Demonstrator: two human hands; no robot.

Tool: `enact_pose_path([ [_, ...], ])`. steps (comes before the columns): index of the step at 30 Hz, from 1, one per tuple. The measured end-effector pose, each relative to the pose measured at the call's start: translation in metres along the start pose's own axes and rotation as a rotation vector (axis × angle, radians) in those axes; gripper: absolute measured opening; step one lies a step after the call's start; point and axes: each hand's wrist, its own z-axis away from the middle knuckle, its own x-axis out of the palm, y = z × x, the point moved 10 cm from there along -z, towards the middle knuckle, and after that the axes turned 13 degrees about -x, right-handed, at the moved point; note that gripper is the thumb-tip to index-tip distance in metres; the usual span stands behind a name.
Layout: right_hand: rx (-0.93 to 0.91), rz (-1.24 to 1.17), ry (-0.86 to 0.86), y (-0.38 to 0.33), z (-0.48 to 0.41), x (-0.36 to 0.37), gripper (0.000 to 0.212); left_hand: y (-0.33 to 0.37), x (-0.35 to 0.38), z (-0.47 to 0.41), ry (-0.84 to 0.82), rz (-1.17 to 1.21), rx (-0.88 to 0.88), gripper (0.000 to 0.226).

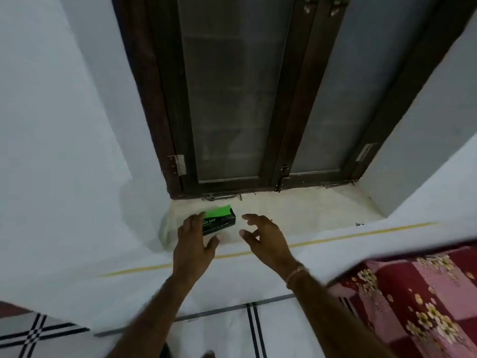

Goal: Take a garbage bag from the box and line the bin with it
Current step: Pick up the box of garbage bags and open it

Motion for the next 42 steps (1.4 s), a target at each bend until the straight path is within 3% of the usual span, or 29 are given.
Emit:
enact_pose_path([
  [5,0.11,-0.132,-0.103,0.045,-0.044,0.048,0.06,-0.025,0.04,-0.054,-0.111,-0.18,-0.108,0.079],
  [9,0.109,-0.191,-0.236,0.071,-0.076,0.077,0.071,-0.039,0.061,-0.073,-0.177,-0.168,-0.115,0.069],
  [16,0.086,-0.458,-0.178,0.08,-0.086,0.057,0.05,-0.039,0.056,-0.08,-0.282,0.071,-0.057,0.061],
  [27,0.225,-0.991,-0.128,0.095,-0.083,0.032,0.024,-0.013,0.028,-0.077,-0.307,0.339,-0.105,0.057],
  [29,0.216,-0.935,-0.1,0.106,-0.086,0.027,0.014,-0.012,0.026,-0.077,-0.305,0.37,-0.134,0.056],
  [33,-0.037,-0.4,-0.063,0.098,-0.096,0.012,0.028,-0.007,0.025,-0.075,-0.282,0.384,-0.145,0.056],
  [39,-0.198,-0.382,-0.078,0.071,-0.099,0.002,0.046,-0.008,0.023,-0.078,-0.248,0.361,-0.143,0.056],
  [42,-0.18,-0.421,-0.108,0.071,-0.097,0.007,0.047,-0.005,0.021,-0.082,-0.224,0.306,-0.137,0.057],
])
